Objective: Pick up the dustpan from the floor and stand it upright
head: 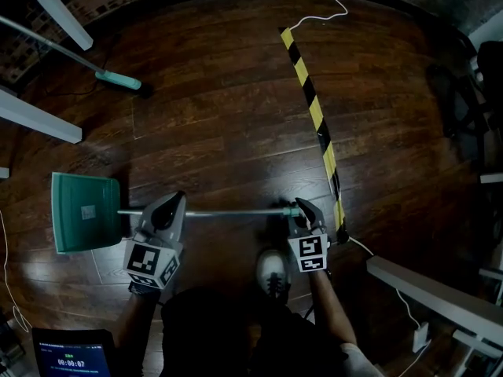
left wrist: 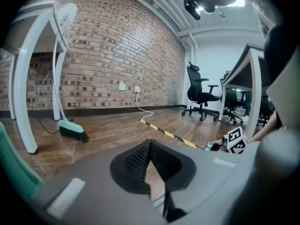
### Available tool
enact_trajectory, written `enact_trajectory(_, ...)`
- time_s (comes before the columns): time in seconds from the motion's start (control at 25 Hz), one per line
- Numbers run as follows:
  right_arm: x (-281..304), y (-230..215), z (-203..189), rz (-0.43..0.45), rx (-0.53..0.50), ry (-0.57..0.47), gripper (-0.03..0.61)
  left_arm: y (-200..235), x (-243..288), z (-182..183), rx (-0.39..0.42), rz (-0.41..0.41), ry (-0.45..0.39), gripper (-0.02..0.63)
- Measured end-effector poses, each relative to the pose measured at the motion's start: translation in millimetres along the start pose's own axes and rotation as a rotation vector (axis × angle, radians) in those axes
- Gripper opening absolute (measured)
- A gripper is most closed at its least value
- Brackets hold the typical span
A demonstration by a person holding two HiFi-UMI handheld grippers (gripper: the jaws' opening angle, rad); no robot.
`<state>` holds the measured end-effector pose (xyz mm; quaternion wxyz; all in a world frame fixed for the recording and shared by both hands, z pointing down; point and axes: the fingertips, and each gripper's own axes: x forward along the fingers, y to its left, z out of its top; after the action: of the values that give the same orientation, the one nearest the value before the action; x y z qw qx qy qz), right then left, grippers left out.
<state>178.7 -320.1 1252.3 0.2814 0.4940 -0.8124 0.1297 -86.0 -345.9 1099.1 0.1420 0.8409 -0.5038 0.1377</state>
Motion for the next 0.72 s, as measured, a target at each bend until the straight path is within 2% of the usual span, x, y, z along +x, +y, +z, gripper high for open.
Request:
enact_trajectory(0.2,-19.0,-34.5,29.8,-0.093,0.03,-0.041,0.089,3.6,-8.4,21.5,-0.016,0.012,-0.026,-0.003)
enact_trajectory(0.32,-36.1,-58.0,50.6,-0.131,0.025,-0.04,0.091,5.3,-23.2,43.4,-0.028,0.051,-0.032,-0.003)
enact_trajectory(0.48,-73.1,-82.5,82.2,-0.147,-0.028,0.001,0.094,-8.1,-53.1,92.3,-0.054,0.082,-0.044,-0.002)
enact_trajectory(0.72,-148.7,-106.3,162.7,-0.191,-0.072,0.059,0.11,-25.1,-100.2,184.3,-0.078,0.08,-0.013,-0.002)
